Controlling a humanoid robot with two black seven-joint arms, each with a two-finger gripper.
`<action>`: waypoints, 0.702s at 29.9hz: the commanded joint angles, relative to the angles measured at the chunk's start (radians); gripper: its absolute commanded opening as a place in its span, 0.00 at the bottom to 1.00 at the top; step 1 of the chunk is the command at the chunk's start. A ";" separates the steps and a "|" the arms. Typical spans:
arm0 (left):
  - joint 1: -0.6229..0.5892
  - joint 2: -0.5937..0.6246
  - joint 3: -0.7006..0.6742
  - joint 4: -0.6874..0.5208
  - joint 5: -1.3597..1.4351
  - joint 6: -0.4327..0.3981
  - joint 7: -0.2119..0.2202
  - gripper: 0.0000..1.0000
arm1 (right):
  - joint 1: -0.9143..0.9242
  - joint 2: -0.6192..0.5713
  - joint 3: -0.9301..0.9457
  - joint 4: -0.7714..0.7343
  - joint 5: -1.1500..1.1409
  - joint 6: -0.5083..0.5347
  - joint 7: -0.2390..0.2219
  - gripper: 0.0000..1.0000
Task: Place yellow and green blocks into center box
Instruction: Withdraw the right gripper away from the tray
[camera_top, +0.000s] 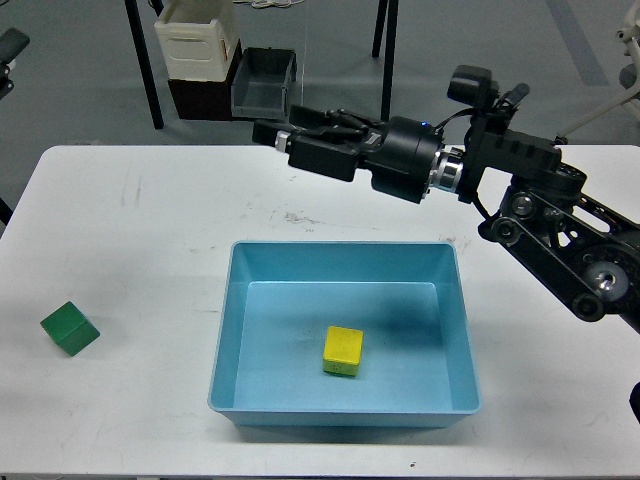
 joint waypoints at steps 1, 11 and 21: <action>-0.009 0.001 0.003 -0.009 0.204 0.022 0.000 1.00 | -0.152 0.051 0.195 0.046 0.133 -0.038 -0.074 1.00; 0.006 0.061 0.030 -0.085 0.789 -0.015 0.000 1.00 | -0.479 0.026 0.469 0.155 0.427 -0.033 -0.183 1.00; -0.003 0.230 0.207 -0.245 1.099 -0.215 0.000 1.00 | -0.683 -0.133 0.521 0.159 0.673 -0.036 -0.166 1.00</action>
